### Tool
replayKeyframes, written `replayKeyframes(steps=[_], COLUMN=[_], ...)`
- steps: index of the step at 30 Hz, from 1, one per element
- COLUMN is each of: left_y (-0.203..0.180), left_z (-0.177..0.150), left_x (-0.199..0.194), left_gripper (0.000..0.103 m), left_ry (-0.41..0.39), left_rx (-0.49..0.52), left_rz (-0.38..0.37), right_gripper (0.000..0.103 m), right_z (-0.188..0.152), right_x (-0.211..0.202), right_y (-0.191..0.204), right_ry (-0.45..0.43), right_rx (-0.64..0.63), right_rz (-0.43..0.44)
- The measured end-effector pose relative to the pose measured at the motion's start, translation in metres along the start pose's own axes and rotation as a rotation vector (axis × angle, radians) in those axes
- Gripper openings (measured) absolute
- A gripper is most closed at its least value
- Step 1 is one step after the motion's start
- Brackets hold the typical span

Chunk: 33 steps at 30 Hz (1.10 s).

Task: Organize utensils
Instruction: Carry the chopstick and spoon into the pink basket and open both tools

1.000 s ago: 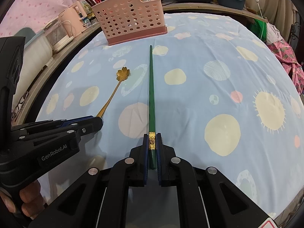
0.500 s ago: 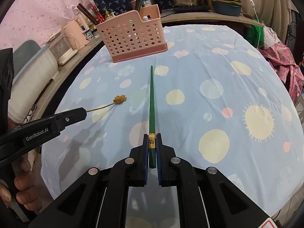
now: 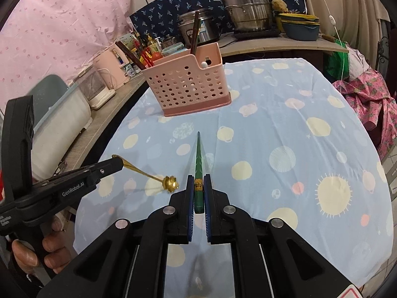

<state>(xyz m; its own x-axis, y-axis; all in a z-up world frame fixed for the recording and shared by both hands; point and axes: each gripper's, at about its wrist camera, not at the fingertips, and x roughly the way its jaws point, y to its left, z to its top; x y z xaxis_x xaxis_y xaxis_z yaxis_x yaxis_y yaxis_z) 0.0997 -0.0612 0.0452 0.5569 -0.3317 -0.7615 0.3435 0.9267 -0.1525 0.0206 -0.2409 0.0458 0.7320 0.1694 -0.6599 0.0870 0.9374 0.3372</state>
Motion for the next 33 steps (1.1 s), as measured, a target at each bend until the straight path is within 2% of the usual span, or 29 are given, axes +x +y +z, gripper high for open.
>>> replayKeyframes(steps=[19, 33], left_y=[-0.001, 0.002], left_z=[0.046, 0.088], left_x=[-0.013, -0.028], left_gripper=[0.0, 0.001], left_ry=[-0.06, -0.131], left_rx=[0.035, 0.029], left_rz=[0.046, 0.003], right_gripper=[0.007, 0.007], right_z=[0.081, 0.124], right_x=[-0.031, -0.035], right_y=[0.008, 0.024], right_ry=[-0.182, -0.265], right_rx=[0.005, -0.014], right_rz=[0.062, 0.088])
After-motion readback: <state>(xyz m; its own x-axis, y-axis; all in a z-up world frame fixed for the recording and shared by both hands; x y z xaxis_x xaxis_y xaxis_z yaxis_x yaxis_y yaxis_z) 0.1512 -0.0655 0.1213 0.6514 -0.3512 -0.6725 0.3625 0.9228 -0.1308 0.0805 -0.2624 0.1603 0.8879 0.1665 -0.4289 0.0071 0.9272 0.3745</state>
